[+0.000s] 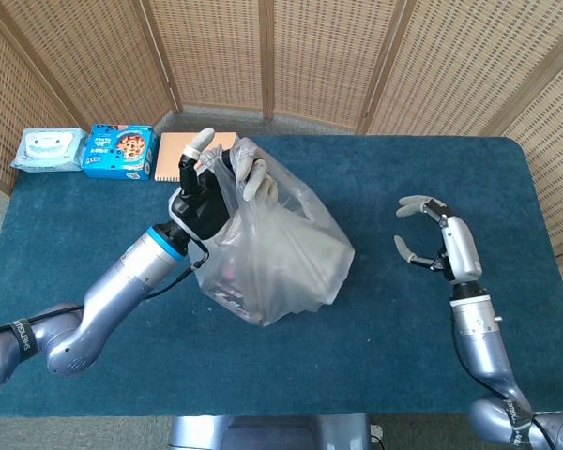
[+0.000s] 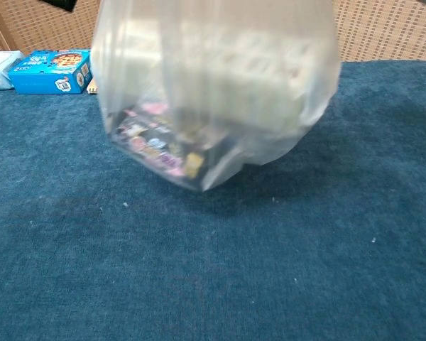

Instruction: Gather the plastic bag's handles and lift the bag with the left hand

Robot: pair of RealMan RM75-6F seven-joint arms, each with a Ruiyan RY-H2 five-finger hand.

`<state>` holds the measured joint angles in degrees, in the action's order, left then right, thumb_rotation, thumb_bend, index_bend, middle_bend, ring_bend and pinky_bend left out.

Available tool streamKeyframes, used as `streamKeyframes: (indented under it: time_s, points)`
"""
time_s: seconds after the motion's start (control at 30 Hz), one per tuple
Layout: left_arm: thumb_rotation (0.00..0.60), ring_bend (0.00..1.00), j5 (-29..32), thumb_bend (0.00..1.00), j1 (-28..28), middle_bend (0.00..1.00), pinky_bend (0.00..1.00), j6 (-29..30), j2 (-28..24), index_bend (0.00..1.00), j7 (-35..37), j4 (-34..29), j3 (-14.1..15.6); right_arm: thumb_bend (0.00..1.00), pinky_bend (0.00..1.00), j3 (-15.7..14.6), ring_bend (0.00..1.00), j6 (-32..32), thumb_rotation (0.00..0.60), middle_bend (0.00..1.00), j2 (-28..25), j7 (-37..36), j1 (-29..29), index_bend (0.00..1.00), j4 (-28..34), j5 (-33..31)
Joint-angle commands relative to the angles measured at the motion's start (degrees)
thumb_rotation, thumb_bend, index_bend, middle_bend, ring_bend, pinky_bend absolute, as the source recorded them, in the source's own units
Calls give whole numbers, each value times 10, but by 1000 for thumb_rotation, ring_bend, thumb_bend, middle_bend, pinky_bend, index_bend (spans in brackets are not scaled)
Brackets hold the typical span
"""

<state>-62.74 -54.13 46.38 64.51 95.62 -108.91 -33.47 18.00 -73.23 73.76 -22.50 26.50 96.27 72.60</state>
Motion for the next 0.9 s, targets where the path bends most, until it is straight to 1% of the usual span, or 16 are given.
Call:
streamKeyframes:
  time_s: [0.03,0.23,0.37,0.63,0.9]
  points:
    - [0,660,12,383,-2,711,544,-12,-5,677,-8,-5,-15,382,168,-14,238,-6,600,314,1,17,-8,417,-14,12]
    - [0,660,36,383,-5,710,544,-30,-10,676,-25,-7,-42,381,171,-44,237,-22,600,314,0,54,-23,421,-41,46]
    - [0,660,56,383,-11,711,544,-44,-13,676,-39,-7,-69,382,171,-77,237,-34,600,314,1,87,-43,421,-65,69]
    - [0,659,92,381,-18,711,544,-73,-19,677,-64,-7,-104,382,172,-90,238,-54,600,314,9,77,-66,425,-85,79]
    - [0,660,112,381,-11,711,544,-83,-13,676,-90,-14,-124,382,172,-95,237,-64,600,314,10,79,-76,434,-85,93]
